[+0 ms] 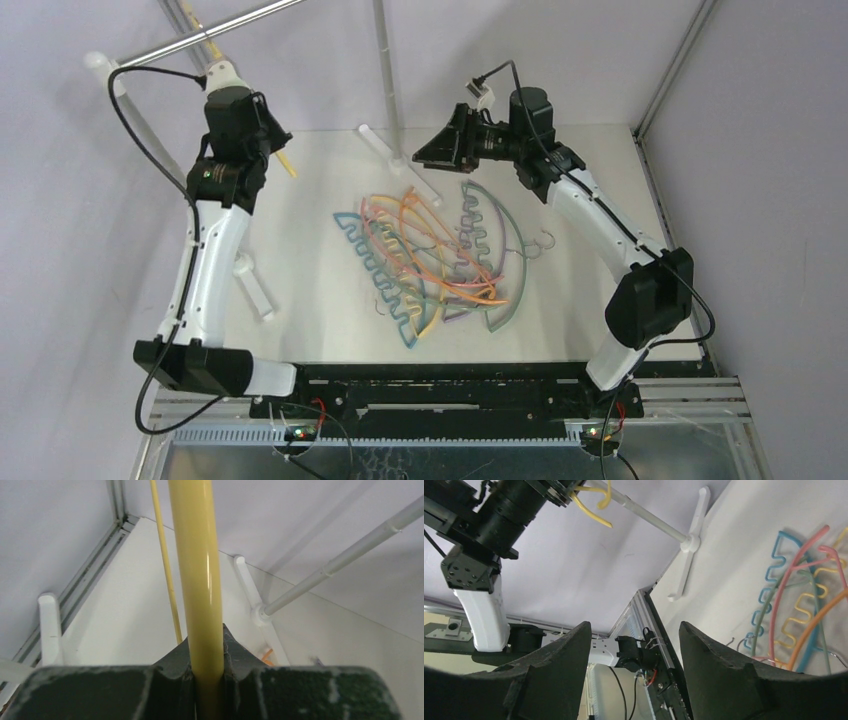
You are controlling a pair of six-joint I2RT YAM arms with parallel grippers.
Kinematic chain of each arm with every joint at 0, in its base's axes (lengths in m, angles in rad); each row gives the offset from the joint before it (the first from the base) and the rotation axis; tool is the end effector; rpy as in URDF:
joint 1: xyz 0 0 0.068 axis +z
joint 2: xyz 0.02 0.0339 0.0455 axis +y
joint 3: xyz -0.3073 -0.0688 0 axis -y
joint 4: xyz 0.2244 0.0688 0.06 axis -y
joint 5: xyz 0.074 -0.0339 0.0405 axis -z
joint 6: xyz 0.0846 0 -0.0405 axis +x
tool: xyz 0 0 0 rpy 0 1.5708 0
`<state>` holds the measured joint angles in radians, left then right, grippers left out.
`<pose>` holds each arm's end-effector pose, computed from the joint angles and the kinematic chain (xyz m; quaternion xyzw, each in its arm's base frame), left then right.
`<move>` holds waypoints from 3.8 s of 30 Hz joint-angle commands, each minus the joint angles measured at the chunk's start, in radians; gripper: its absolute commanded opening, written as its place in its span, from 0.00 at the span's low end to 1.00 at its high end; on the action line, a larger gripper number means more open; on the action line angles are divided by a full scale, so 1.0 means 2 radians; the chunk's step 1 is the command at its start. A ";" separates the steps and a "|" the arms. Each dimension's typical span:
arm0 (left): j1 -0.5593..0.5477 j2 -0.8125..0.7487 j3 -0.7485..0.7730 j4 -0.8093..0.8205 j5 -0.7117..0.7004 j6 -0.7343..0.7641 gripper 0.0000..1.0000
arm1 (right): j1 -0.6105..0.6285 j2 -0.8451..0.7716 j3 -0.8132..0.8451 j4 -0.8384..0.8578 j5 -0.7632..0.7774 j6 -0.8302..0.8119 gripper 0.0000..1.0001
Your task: Organize the hangers
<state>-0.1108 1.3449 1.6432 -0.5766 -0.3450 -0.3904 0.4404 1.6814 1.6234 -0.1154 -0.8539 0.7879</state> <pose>0.2971 -0.0043 0.4941 -0.2120 0.7644 -0.0144 0.6087 0.3428 0.2321 0.4435 -0.1419 0.7325 0.5965 0.2958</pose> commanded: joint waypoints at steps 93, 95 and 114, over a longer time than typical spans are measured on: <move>-0.010 -0.190 -0.103 -0.012 0.175 0.072 0.99 | 0.135 0.200 0.018 -0.261 0.248 -0.339 0.00; -0.009 -0.191 -0.104 -0.013 0.178 0.070 0.99 | 0.130 0.191 0.013 -0.254 0.231 -0.336 0.00; -0.010 -0.237 -0.136 0.000 0.264 0.040 0.99 | 0.092 0.063 0.091 -0.040 0.003 0.010 0.00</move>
<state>-0.1349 0.9009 1.3991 -0.6144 0.0986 -0.2790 0.5728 1.7714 1.6943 -0.3824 -0.7059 0.5987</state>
